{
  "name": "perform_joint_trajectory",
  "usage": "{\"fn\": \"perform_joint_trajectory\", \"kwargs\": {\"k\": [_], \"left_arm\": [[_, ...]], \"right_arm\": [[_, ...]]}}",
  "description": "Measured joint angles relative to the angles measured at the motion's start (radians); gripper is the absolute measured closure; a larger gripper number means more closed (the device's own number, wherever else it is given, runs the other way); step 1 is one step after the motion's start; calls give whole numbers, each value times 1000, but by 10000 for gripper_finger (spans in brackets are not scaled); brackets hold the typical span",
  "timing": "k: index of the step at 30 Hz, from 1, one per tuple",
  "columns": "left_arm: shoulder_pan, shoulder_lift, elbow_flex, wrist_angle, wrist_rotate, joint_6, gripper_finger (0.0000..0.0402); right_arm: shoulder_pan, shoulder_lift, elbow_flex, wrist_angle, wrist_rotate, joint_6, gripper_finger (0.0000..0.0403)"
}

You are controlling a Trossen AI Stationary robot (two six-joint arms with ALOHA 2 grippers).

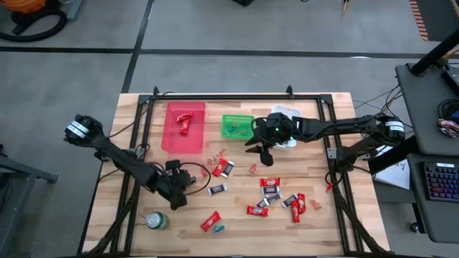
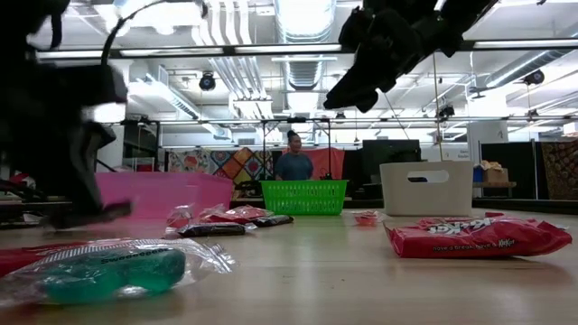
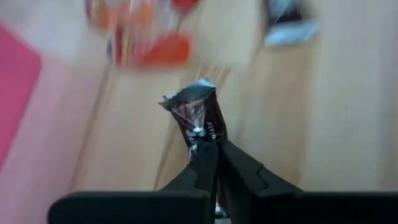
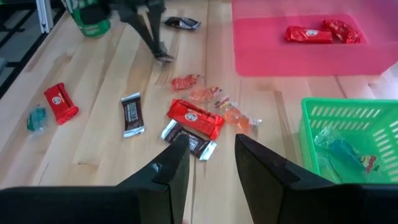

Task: Sort candy
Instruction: Put the brown chocolate bar into the white bin

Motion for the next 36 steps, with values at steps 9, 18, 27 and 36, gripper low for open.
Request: {"fn": "perform_joint_trajectory", "kwargs": {"k": [9,18,27,36], "left_arm": [[9,-148,67,80,-121,180,401],[58,-172,133,194,-143,381,401],[76,-73,75,195,-132,-43,385],[69,165,66,412,-132,-46,260]], "right_arm": [[33,42,-83,256,-2,-59,282],[66,196,-45,422,-7,-135,282],[66,243,-37,413,-4,-104,282],[66,233,-36,395,-4,-103,282]]}}
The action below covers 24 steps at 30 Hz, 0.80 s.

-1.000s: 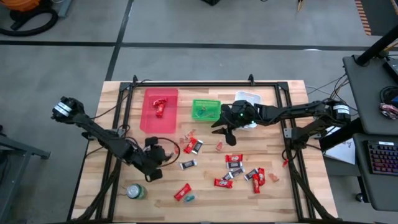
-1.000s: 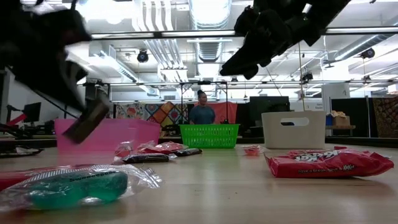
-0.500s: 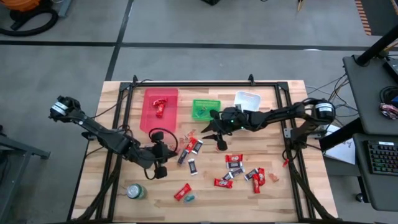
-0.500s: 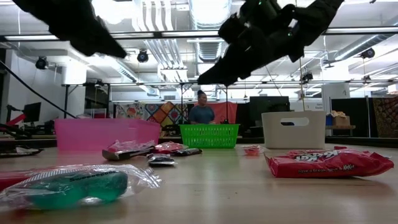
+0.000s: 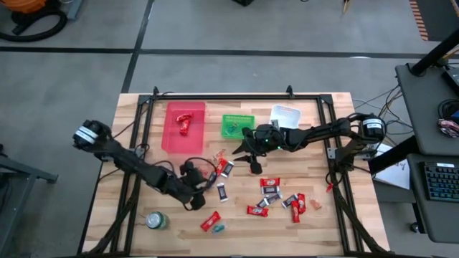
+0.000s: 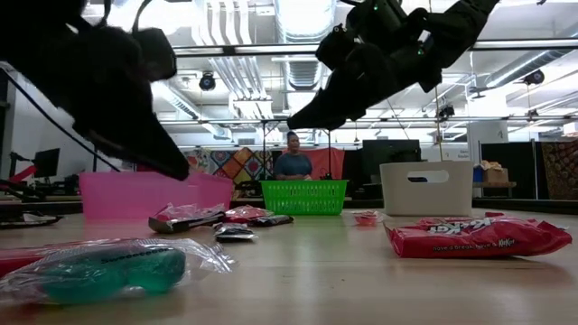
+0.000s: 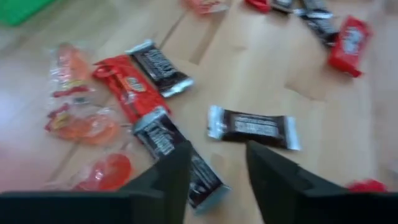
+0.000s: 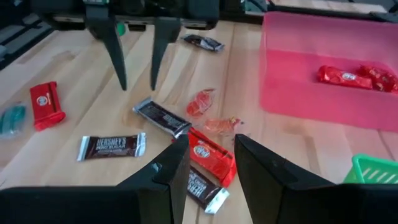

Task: Sort candy
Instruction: Put the brown chocolate bar into the white bin

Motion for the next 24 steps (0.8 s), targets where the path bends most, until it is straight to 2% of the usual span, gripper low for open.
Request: {"fn": "perform_joint_trajectory", "kwargs": {"k": [4,9,17,24], "left_arm": [[2,37,-2,5,-52,-30,202],[2,87,-2,11,-91,-25,168],[3,169,-2,57,-92,-55,175],[3,177,-16,55,-83,-101,207]], "right_arm": [[0,-1,0,-7,0,19,282],[0,-2,0,-7,0,17,282],[5,-2,0,-7,0,24,282],[6,-46,0,-19,1,10,282]]}}
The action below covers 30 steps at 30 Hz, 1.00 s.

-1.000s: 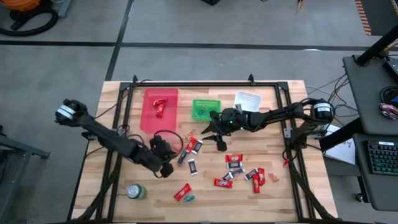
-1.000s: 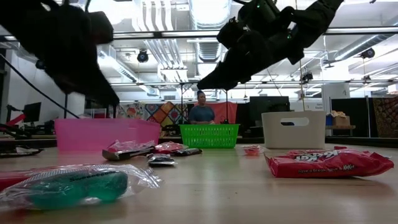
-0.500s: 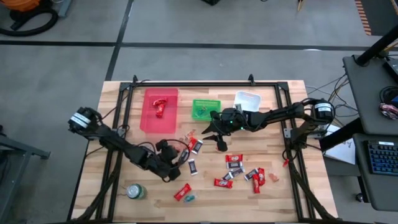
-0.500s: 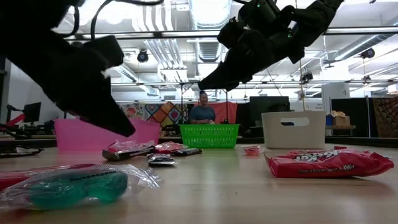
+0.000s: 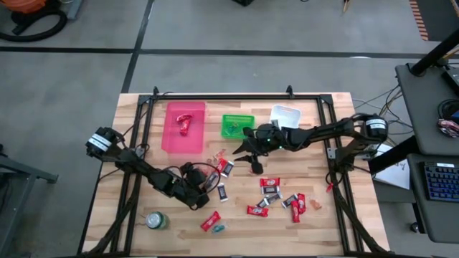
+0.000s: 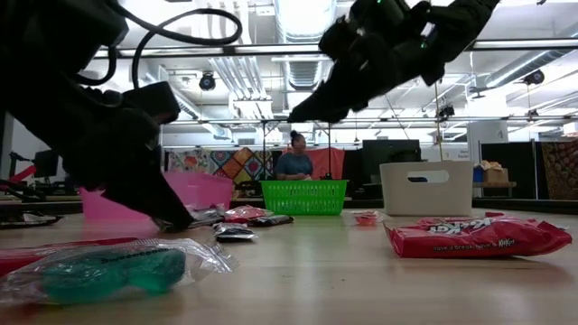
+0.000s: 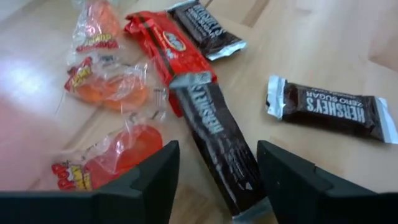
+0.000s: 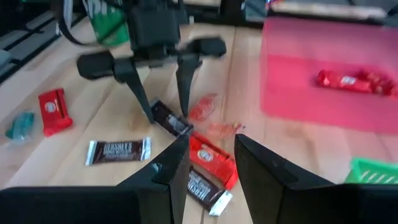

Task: Sort candy
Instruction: Put the brown chocolate bar into the white bin

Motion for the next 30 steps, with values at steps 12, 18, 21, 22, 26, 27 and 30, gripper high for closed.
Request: {"fn": "perform_joint_trajectory", "kwargs": {"k": [12,18,21,22,26,27,30], "left_arm": [[-1,-24,-17,4,29,27,364],[-1,-94,-18,-1,23,96,389],[-1,-140,-18,-3,18,163,396],[-1,-158,-18,-8,13,189,397],[0,-229,-11,-3,-57,337,397],[6,-245,-8,-3,-68,376,397],[35,-276,6,0,-80,453,398]], "right_arm": [[-27,-189,-5,-114,1,-47,282],[-8,-155,-15,-113,-22,-22,282],[-7,-125,-19,-110,-23,5,282],[-6,-113,-19,-104,-23,11,282],[7,-42,-19,-48,-27,42,282],[14,-21,-19,-20,-32,46,282],[28,41,-18,83,-53,51,273]]}}
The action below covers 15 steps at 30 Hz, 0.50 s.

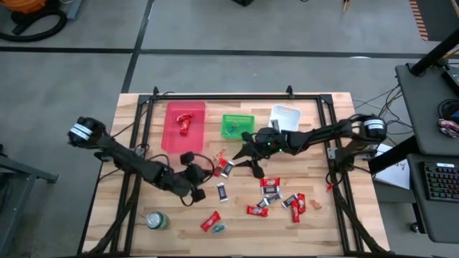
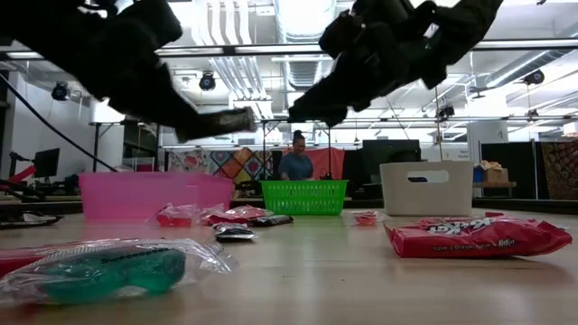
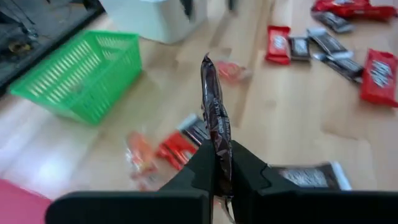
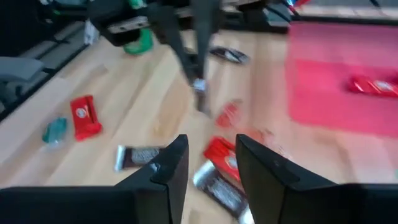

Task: Sort candy
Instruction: Put the brown chocolate bar into the white bin

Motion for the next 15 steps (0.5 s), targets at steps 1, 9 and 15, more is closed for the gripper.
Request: {"fn": "perform_joint_trajectory", "kwargs": {"k": [1,9,15], "left_arm": [[10,-2,6,-2,0,12,398],[54,39,57,3,0,108,399],[69,49,76,9,-1,127,399]], "right_arm": [[2,17,2,24,-1,4,267],[2,118,82,103,5,28,211],[2,166,128,96,-16,12,197]]}}
